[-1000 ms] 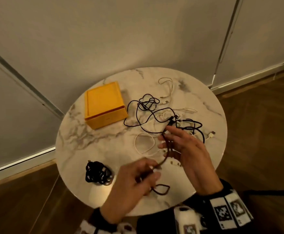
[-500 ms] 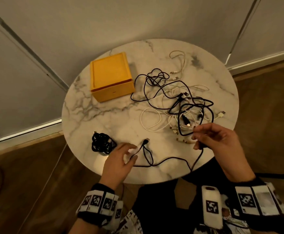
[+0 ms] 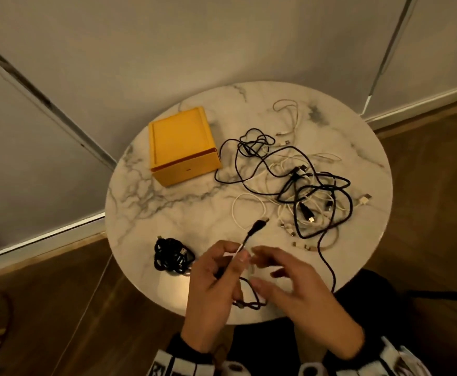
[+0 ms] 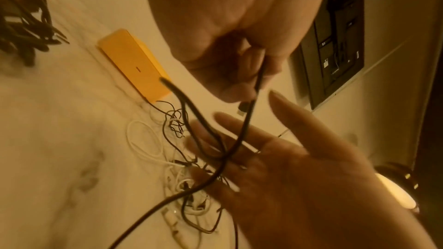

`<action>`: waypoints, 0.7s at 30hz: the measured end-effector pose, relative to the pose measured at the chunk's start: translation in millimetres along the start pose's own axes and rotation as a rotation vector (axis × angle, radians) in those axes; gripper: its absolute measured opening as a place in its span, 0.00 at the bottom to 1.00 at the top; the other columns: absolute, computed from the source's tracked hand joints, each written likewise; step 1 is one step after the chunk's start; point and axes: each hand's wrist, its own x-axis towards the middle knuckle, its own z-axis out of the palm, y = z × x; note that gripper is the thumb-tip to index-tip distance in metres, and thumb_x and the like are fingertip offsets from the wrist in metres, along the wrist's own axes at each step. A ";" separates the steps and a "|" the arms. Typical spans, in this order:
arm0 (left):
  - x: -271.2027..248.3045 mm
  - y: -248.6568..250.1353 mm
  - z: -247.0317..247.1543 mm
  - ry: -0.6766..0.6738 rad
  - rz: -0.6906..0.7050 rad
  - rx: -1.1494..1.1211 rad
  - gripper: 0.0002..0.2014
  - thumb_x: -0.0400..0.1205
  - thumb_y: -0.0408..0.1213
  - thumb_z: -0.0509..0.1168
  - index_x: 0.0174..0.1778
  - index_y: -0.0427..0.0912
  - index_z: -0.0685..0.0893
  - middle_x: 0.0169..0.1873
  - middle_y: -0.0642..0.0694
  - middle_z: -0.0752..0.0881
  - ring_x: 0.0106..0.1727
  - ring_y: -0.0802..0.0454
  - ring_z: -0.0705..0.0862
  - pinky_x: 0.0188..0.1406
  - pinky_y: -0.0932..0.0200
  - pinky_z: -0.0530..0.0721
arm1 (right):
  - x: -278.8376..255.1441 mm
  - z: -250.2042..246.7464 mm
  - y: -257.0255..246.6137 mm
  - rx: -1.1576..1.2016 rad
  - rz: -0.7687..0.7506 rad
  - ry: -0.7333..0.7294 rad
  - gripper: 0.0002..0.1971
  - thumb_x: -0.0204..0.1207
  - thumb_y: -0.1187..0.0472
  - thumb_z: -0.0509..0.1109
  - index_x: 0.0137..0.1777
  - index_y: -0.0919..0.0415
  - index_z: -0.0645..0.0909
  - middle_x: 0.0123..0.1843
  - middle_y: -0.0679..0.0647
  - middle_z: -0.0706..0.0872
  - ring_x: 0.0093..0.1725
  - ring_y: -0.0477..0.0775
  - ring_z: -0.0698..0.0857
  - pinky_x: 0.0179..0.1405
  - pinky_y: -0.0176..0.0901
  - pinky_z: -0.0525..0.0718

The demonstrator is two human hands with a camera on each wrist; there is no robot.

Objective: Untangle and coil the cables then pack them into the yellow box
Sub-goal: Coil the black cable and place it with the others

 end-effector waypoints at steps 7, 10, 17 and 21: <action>3.3 -2.2 -5.0 0.100 -0.085 -0.136 0.03 0.80 0.29 0.65 0.41 0.33 0.81 0.20 0.45 0.74 0.20 0.50 0.73 0.19 0.60 0.74 | -3.1 8.0 7.6 0.249 0.003 -0.217 0.12 0.75 0.47 0.72 0.44 0.54 0.90 0.42 0.54 0.91 0.45 0.55 0.88 0.50 0.53 0.84; 3.6 -15.5 -9.4 0.114 -0.089 0.000 0.08 0.78 0.30 0.70 0.52 0.42 0.83 0.41 0.51 0.88 0.37 0.51 0.86 0.26 0.63 0.81 | -2.1 -0.4 11.0 0.113 -0.103 -0.116 0.12 0.75 0.47 0.70 0.38 0.52 0.89 0.47 0.45 0.89 0.51 0.48 0.87 0.53 0.46 0.83; 0.9 -25.5 -18.1 -0.078 0.111 0.412 0.23 0.70 0.43 0.62 0.60 0.64 0.84 0.63 0.62 0.83 0.66 0.63 0.79 0.60 0.60 0.78 | 4.8 -17.7 5.3 0.116 -0.111 -0.062 0.09 0.80 0.59 0.70 0.40 0.57 0.89 0.37 0.50 0.91 0.40 0.47 0.89 0.46 0.37 0.83; -9.1 -12.7 -3.1 -0.228 -0.099 -0.124 0.14 0.72 0.45 0.64 0.38 0.38 0.89 0.19 0.42 0.79 0.22 0.45 0.77 0.33 0.54 0.82 | 11.4 -25.6 4.0 0.264 -0.065 0.043 0.07 0.77 0.61 0.71 0.41 0.62 0.88 0.22 0.54 0.83 0.25 0.54 0.84 0.32 0.41 0.83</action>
